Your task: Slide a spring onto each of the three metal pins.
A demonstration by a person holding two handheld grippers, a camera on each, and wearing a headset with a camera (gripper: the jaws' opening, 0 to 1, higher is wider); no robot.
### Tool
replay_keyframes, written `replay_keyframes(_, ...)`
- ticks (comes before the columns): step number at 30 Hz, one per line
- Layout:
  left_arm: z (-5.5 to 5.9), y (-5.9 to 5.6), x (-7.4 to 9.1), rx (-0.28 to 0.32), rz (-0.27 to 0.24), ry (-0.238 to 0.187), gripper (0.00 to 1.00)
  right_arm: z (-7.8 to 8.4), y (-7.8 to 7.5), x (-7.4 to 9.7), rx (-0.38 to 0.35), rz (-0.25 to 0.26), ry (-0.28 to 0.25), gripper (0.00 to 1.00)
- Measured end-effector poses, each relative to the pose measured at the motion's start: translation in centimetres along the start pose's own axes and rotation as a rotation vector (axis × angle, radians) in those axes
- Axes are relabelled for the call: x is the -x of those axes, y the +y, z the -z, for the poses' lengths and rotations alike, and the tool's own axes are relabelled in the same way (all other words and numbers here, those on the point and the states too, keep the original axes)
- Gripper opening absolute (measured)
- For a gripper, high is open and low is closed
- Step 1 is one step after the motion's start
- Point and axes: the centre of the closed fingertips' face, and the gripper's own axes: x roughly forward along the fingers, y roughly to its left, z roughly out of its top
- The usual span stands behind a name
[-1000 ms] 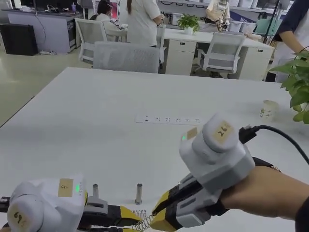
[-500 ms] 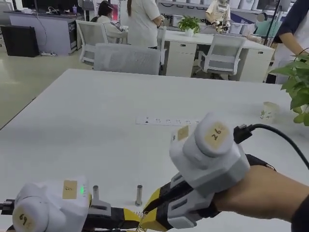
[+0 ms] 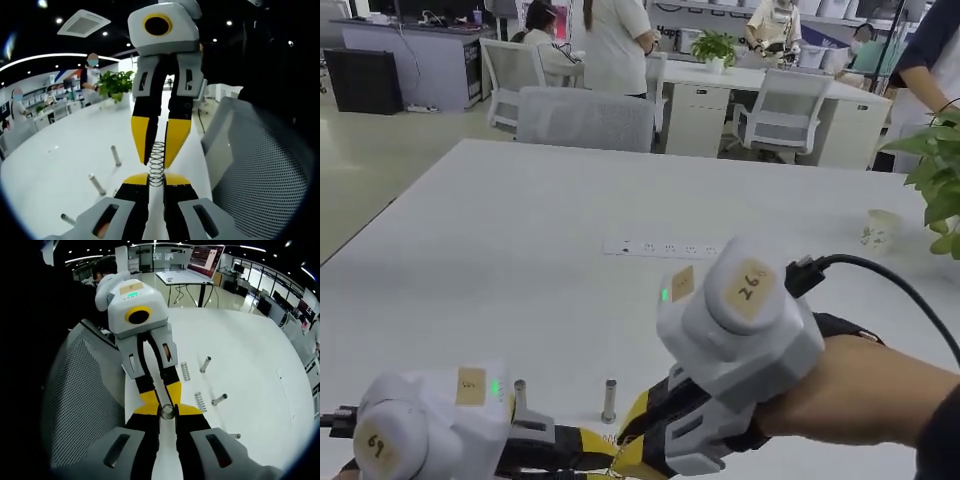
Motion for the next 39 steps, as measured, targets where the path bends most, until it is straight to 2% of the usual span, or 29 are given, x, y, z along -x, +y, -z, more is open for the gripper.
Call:
replay_keyframes(6, 0.0, -0.1, -0.1, 0.004, 0.006, -0.002, 0.02, 0.7, 0.0, -0.3, 0.02, -0.007, 0.042, 0.08)
replay_keyframes(12, -0.4, -0.2, -0.2, 0.007, 0.011, -0.017, 0.02, 0.9, 0.0, -0.5, 0.025, -0.021, 0.06, 0.08)
replay_keyframes(20, -0.2, -0.6, -0.3, -0.005, 0.025, -0.011, 0.02, 1.3, 0.3, -0.5, 0.001, -0.05, 0.084, 0.08)
replay_keyframes(26, -0.4, -0.3, -0.3, 0.006, 0.017, -0.025, 0.03, 1.2, 0.0, -0.4, 0.003, -0.039, 0.091, 0.08)
replay_keyframes(30, -0.4, 0.0, -0.3, 0.035, 0.013, -0.03, 0.03, 1.2, -0.2, -0.3, 0.005, -0.03, 0.094, 0.08)
replay_keyframes(39, 0.6, 0.1, 0.0, 0.074, 0.002, -0.009, 0.1, 1.4, -1.0, 0.3, -0.004, -0.002, 0.091, 0.08)
